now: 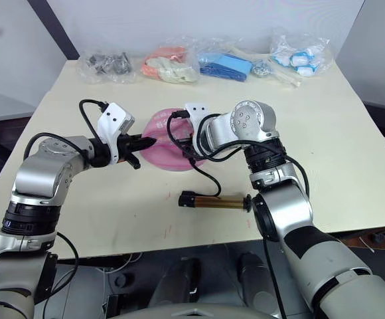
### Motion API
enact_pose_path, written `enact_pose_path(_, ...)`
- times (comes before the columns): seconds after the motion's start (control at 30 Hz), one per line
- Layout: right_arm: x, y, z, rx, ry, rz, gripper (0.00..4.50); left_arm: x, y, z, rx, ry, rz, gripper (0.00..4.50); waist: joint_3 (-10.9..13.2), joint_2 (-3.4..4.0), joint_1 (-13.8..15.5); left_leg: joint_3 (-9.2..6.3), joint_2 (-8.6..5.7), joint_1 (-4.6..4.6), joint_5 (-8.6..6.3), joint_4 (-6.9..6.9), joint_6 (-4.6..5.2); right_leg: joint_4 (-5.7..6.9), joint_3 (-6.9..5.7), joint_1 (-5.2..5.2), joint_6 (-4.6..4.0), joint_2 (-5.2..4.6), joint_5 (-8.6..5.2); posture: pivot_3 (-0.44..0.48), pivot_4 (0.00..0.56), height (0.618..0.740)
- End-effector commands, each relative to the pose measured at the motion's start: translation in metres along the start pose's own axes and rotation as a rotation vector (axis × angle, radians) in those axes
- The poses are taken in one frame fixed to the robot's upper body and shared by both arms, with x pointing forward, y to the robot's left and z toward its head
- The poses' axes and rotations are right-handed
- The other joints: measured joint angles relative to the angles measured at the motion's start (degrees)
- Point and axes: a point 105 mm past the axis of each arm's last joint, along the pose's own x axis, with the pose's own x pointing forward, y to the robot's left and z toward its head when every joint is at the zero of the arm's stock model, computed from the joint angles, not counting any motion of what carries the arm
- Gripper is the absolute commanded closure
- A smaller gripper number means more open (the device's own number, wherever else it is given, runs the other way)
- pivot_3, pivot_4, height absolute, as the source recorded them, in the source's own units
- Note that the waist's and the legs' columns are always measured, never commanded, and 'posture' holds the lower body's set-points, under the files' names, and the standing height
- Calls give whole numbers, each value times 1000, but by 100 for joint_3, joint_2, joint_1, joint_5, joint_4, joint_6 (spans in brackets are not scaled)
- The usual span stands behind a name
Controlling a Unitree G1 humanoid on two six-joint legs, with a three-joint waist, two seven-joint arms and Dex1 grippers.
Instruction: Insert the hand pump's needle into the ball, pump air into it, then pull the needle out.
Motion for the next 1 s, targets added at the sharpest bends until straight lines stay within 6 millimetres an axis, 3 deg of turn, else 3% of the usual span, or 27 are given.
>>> enact_pose_path(0.03,-3,11,3,-34,5,40,4157,-5,-1,3,34,-7,8,4456,0,0,1,0,0,0,0,0,0,0,0,0,0,0,0,0,150,740)
enact_pose_path(1.0,7,-8,3,22,30,-15,4157,-4,-4,0,50,-4,-1,4456,-2,0,0,0,0,5,1,0,-2,3,0,1,-4,0,3,0,150,740)
